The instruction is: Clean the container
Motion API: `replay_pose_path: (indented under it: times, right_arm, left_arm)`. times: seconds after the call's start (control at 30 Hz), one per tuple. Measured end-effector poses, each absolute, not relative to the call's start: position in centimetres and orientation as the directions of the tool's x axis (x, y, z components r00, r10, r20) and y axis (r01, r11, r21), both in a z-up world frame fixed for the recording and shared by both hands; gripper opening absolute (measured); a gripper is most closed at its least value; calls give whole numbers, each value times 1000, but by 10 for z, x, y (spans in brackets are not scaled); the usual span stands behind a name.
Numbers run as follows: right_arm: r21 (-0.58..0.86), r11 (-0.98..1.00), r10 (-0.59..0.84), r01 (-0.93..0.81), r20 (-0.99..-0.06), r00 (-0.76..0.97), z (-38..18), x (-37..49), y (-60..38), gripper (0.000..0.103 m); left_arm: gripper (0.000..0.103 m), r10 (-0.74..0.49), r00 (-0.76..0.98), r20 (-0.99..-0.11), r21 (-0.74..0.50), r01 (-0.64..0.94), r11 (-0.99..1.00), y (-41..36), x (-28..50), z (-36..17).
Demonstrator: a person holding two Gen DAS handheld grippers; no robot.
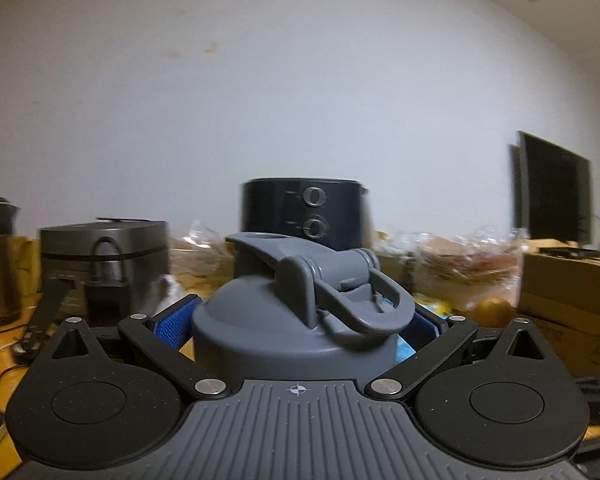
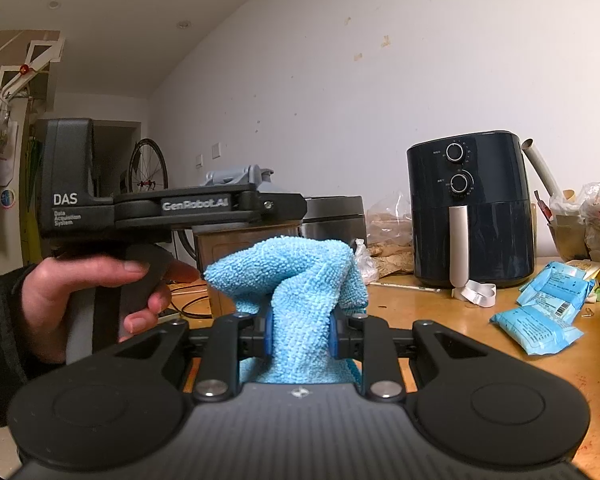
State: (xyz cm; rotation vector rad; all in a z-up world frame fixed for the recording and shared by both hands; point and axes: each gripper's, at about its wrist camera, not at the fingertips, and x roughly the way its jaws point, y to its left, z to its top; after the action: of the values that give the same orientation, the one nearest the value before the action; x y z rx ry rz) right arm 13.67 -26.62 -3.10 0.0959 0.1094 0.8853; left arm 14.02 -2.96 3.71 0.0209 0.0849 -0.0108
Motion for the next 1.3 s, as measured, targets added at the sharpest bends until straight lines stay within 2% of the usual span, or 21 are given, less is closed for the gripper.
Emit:
replay_pose_path:
  times: [0.4,1.13,1.23,1.3]
  right_arm:
    - [133,627,778,-767,-54,626,-31,134,-267,22]
    - [135,623,781,-770,-50,623,-30,134,-268,22]
    - [135,623,781,-770,-50,623,-30,134,-268,22]
    - [135,623,781,-770,-50,623,-30,135,-268,22]
  left_arm:
    - [103,168,982,-81,9,-168,986,-51,141,44]
    - [103,280,954,-110,16,-281,960,-68,148,46]
    - [95,304,945,-122,18,-304,952,-68,150,47]
    - [95,305,945,-121,19,-305,952,-68,149,47]
